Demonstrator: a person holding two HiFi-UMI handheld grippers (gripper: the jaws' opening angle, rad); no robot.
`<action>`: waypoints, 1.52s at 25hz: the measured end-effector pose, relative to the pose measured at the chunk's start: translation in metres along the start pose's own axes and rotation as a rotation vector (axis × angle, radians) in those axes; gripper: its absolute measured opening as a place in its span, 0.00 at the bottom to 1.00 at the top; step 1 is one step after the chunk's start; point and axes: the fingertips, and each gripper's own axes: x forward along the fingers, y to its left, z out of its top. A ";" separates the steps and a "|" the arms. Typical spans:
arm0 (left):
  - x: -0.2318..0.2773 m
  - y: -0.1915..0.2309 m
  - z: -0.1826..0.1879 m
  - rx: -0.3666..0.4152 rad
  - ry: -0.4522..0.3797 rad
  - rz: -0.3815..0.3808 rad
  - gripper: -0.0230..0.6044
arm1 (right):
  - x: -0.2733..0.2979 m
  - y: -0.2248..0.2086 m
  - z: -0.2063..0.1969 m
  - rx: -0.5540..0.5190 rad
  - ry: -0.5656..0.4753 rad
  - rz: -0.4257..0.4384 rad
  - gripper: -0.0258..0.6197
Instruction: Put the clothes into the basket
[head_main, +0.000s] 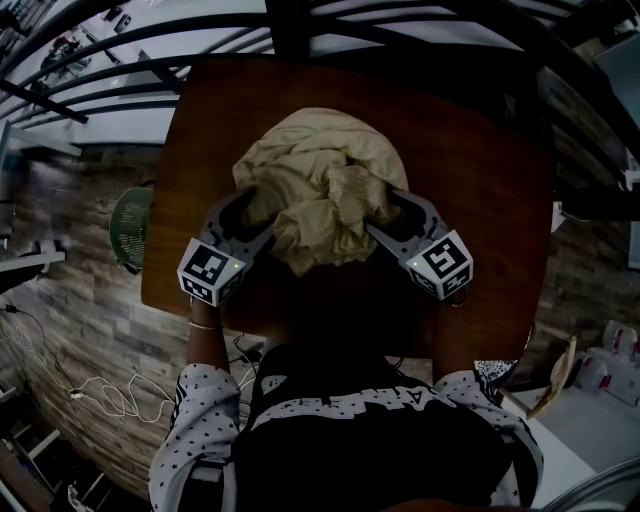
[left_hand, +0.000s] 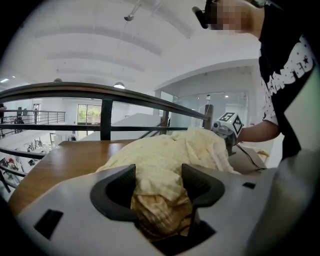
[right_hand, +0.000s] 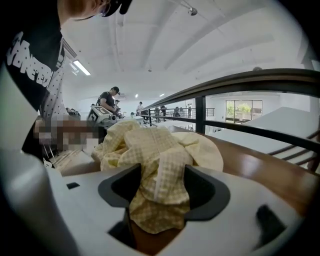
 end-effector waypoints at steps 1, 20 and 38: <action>0.003 -0.002 -0.001 -0.004 0.002 -0.008 0.48 | 0.003 0.000 -0.002 -0.009 0.017 0.004 0.44; 0.024 -0.019 0.005 0.012 -0.011 -0.038 0.46 | 0.042 0.014 -0.005 -0.061 0.149 0.055 0.43; 0.042 -0.041 0.014 0.031 -0.026 -0.074 0.25 | 0.052 0.026 0.005 -0.071 0.127 0.071 0.19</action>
